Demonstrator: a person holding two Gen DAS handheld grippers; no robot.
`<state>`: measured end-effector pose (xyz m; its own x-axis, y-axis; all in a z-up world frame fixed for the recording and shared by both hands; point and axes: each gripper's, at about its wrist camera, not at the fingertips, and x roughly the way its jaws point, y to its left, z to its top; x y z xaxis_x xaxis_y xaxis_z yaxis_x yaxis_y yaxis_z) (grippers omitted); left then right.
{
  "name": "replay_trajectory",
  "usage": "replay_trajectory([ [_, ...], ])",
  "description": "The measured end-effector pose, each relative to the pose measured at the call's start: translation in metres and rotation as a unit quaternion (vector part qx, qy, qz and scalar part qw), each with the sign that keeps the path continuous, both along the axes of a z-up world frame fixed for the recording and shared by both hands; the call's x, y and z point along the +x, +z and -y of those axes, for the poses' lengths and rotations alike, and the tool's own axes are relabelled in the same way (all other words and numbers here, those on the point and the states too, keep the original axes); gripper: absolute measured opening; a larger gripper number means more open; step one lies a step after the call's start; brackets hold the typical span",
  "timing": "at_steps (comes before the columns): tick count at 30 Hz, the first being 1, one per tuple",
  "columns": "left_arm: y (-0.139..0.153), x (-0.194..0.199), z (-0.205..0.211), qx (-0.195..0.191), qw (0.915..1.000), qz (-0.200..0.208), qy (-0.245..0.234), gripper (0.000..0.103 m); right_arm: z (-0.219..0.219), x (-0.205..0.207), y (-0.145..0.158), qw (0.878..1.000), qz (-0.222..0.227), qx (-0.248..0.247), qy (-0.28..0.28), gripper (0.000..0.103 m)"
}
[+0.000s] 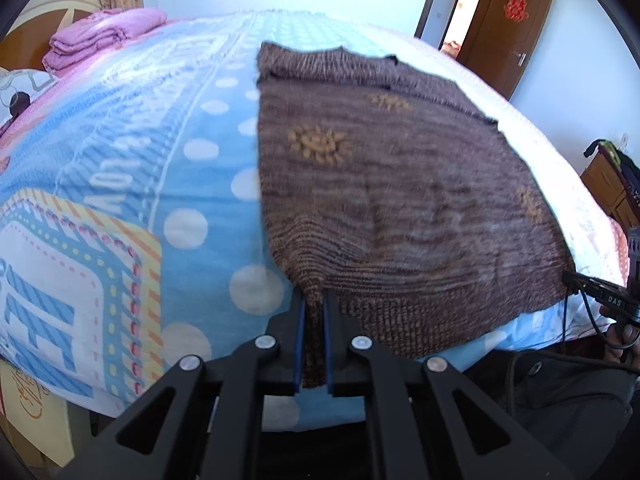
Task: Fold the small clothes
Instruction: 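Grasp the hem with the left gripper while the right gripper grasps the hem too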
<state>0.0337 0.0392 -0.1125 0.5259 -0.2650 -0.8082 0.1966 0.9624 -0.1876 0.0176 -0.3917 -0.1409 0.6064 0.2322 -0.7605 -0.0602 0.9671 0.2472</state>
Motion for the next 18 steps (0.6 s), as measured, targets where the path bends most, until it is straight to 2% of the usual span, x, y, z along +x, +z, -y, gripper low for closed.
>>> replay_trajectory([
  [2, 0.016, -0.002, -0.008, -0.012, 0.9997, 0.021, 0.004, 0.008, 0.009, -0.011, 0.022, 0.998, 0.041, 0.037, 0.007, 0.007],
  [5, 0.036, -0.006, -0.017, -0.027, 0.9986, 0.046, 0.006, 0.008, 0.015, -0.026, 0.043, 0.996, 0.075, 0.047, 0.012, 0.007],
  [7, 0.037, -0.008, -0.018, -0.025, 0.9986, 0.047, 0.006, 0.008, 0.015, -0.027, 0.036, 0.997, 0.063, 0.043, 0.010, 0.006],
  [11, 0.019, -0.010, -0.009, -0.026, 0.9995, 0.008, -0.013, 0.008, 0.011, -0.026, 0.011, 0.999, 0.023, 0.034, 0.011, 0.006],
  [15, 0.012, -0.008, -0.007, -0.023, 0.9997, -0.007, -0.012, 0.007, 0.019, -0.023, 0.016, 0.998, 0.032, 0.056, 0.005, 0.006],
  [18, 0.022, -0.005, -0.013, -0.031, 0.9995, 0.009, -0.002, 0.007, 0.025, -0.025, 0.024, 0.996, 0.046, 0.077, 0.005, 0.006],
])
